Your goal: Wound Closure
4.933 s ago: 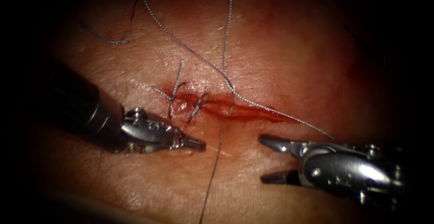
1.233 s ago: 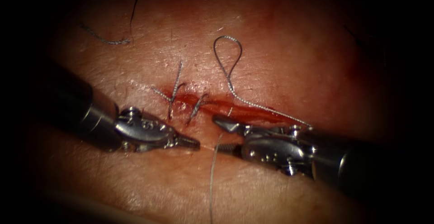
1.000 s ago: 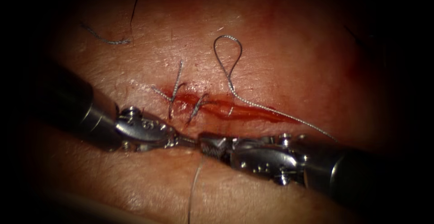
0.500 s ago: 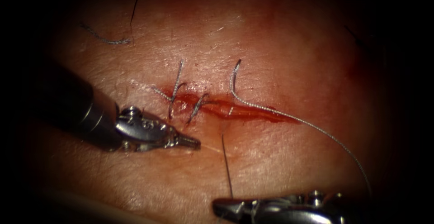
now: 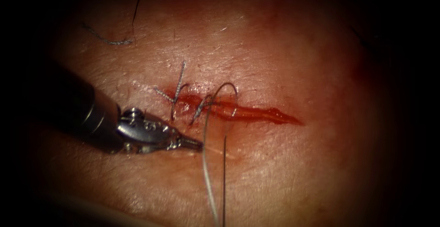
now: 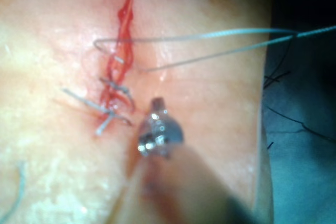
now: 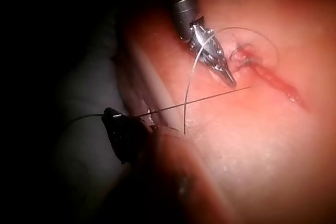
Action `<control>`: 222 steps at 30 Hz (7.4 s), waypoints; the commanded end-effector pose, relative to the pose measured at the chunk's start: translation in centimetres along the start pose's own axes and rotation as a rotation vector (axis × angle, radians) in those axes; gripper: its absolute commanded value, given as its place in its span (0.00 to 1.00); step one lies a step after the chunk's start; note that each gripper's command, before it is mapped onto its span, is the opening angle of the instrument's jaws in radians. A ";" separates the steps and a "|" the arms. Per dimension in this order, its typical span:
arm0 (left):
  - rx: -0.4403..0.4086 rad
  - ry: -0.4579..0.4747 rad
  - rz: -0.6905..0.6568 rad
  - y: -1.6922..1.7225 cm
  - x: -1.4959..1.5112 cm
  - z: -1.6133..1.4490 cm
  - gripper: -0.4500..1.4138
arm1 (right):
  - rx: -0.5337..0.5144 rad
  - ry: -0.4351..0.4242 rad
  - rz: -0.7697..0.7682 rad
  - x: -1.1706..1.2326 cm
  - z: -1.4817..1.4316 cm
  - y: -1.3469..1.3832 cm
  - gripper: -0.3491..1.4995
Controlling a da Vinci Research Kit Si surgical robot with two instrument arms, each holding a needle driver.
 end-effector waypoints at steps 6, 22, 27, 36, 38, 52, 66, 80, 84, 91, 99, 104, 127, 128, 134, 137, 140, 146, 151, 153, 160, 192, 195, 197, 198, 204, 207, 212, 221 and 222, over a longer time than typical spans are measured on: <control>-0.003 -0.003 -0.002 0.03 -0.08 0.06 0.13 | 0.042 0.071 -0.011 0.59 0.03 -0.14 0.00; -0.002 -0.002 -0.003 0.04 -0.08 0.07 0.13 | -0.379 0.092 0.147 -0.92 -1.38 0.99 0.99; -0.001 -0.002 -0.002 0.04 -0.08 0.07 0.13 | -0.392 0.001 0.146 -1.74 -0.89 1.19 0.99; -0.001 -0.002 -0.002 0.04 -0.09 0.07 0.13 | -0.328 -0.093 0.022 -2.50 0.13 1.26 0.97; -0.001 -0.002 -0.002 0.04 -0.09 0.07 0.13 | -0.313 -0.118 -0.010 -2.70 0.40 1.19 0.97; -0.001 -0.002 -0.003 0.05 -0.09 0.07 0.13 | -0.331 -0.158 -0.054 -3.11 0.86 1.31 0.95; -0.002 -0.002 -0.003 0.06 -0.09 0.06 0.13 | -0.156 -0.179 -0.032 -3.14 0.98 1.23 0.00; -0.001 -0.002 -0.004 0.07 -0.08 0.07 0.13 | -0.150 -0.115 0.005 -1.44 0.25 0.31 0.00; -0.001 -0.002 -0.004 0.07 -0.08 0.07 0.13 | -0.133 -0.087 -0.003 -1.07 0.23 0.16 0.00; -0.002 -0.002 -0.004 0.07 -0.08 0.06 0.13 | -0.093 -0.026 0.007 -0.49 0.17 -0.10 0.00; -0.001 -0.002 -0.004 0.07 -0.08 0.07 0.13 | 0.002 0.048 -0.001 0.09 0.18 -0.36 0.00; -0.002 -0.002 -0.004 0.07 -0.08 0.06 0.13 | -0.053 0.043 -0.005 0.24 0.14 -0.34 0.74; -0.004 0.001 -0.007 0.10 -0.06 0.05 0.14 | -0.374 -0.187 -0.029 -1.81 -0.06 0.79 0.89; -0.004 0.001 -0.007 0.10 -0.06 0.05 0.14 | -0.378 -0.187 -0.026 -1.90 -0.01 0.86 0.90; -0.005 0.001 -0.006 0.10 -0.06 0.04 0.14 | -0.390 -0.202 -0.058 -2.51 0.47 1.18 0.94; -0.007 0.001 -0.006 0.10 -0.06 0.02 0.14 | -0.366 -0.231 -0.078 -2.89 0.66 1.15 0.94; -0.006 0.001 -0.006 0.10 -0.06 0.03 0.14 | -0.369 -0.246 -0.082 -3.12 0.74 1.18 0.94; -0.006 0.001 -0.007 0.10 -0.06 0.03 0.14 | -0.360 -0.236 -0.089 -3.21 1.11 1.28 0.94; -0.007 0.001 -0.006 0.10 -0.06 0.03 0.14 | -0.180 -0.271 -0.055 -3.16 1.17 1.23 0.00; -0.006 0.001 -0.007 0.11 -0.06 0.03 0.14 | -0.196 -0.255 -0.080 -3.17 1.14 1.17 0.00; -0.006 0.001 -0.007 0.11 -0.06 0.03 0.14 | -0.182 -0.233 -0.082 -2.81 1.15 1.03 0.00; -0.011 -0.002 -0.008 0.12 -0.04 -0.02 0.13 | -0.319 -0.140 0.033 -1.95 0.98 0.79 0.98; 0.002 0.005 -0.015 0.25 0.00 -0.18 0.13 | -0.314 -0.148 0.151 -1.80 0.60 0.64 0.98; 0.003 0.007 -0.023 0.43 0.00 -0.26 0.16 | -0.296 -0.183 0.146 -1.64 0.64 0.37 0.98; 0.005 0.007 -0.024 0.46 0.01 -0.28 0.18 | -0.293 -0.179 0.143 -1.62 0.67 0.33 0.98; 0.037 0.016 -0.027 0.55 0.12 -0.43 0.30 | -0.320 -0.206 0.086 -1.27 1.23 0.39 0.99; 0.047 0.017 -0.027 0.52 0.08 -0.42 0.28 | -0.328 -0.223 0.067 -1.26 1.48 0.41 0.99; 0.038 0.013 -0.024 0.63 -0.04 -0.53 0.27 | -0.343 -0.220 0.037 -1.23 1.50 0.43 0.99; -0.048 0.109 -0.118 1.82 -0.76 -1.02 0.70 | -0.429 -0.241 0.092 -1.37 0.34 0.46 0.99; -0.073 0.121 -0.121 1.97 -0.76 -1.03 0.73 | -0.434 -0.243 0.096 -1.46 0.28 0.48 0.99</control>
